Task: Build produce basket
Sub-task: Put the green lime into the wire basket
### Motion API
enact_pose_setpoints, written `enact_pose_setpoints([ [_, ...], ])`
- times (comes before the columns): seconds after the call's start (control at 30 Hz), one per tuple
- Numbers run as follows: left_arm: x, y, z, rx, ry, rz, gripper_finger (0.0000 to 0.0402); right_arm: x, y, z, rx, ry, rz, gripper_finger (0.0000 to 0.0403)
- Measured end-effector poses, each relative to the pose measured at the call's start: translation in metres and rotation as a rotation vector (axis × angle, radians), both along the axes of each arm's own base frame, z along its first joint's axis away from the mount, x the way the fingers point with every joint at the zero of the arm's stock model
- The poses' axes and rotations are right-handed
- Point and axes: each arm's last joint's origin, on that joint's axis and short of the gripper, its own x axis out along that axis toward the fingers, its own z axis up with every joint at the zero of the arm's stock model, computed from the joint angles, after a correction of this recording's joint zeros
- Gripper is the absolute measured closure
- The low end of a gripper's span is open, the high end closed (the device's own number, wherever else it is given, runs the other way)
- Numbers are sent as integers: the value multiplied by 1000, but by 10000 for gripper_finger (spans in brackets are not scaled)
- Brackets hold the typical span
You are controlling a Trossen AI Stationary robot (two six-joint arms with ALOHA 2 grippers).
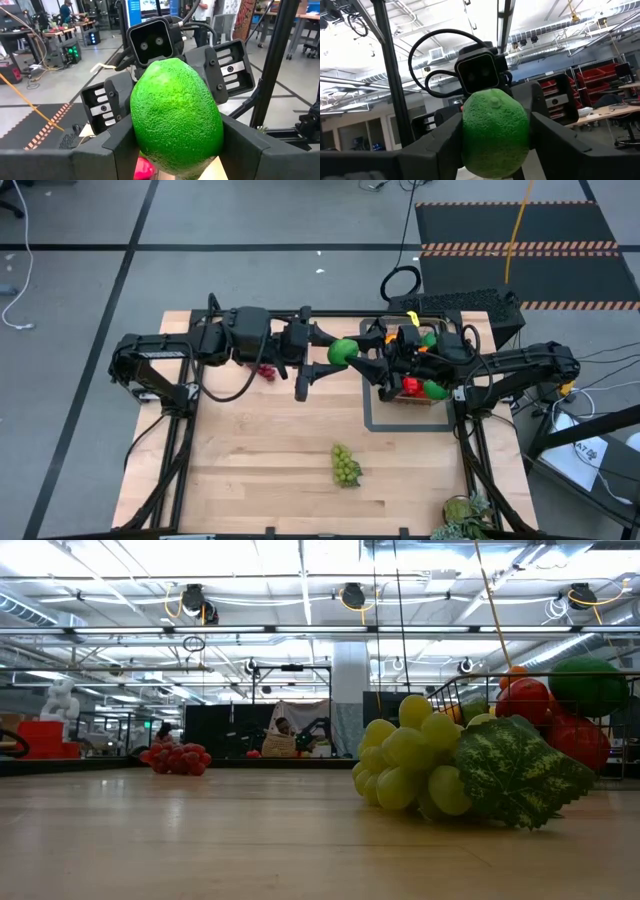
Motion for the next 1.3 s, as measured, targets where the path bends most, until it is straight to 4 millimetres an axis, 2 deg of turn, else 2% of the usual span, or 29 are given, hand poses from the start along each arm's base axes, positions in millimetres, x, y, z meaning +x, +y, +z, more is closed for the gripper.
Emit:
enact_pose_setpoints([
  [0.33, 0, 0, 1, -59, -2, 4, 176, -1, 0, 1, -2, -19, -4, 198],
  [0.47, 0, 1, 1, -166, -4, 52, 167, -1, 0, 1, -1, -17, -6, 198],
  [0.57, 0, 1, 0, -186, 2, 54, 134, -1, 0, 1, 0, -17, -8, 198],
  [0.8, -5, 2, -5, -154, 76, 82, 22, -5, 0, 6, 9, -51, -4, 198],
  [0.87, -6, 5, -8, -147, 106, 130, 7, -9, 0, 11, 28, -93, 8, 198],
  [1.13, -24, 18, -17, -212, 284, 199, 25, -23, -3, 21, 49, -125, -32, 198],
  [1.3, -31, 19, -24, -210, 379, 212, 35, -30, -9, 19, 82, -32, -125, 198],
])
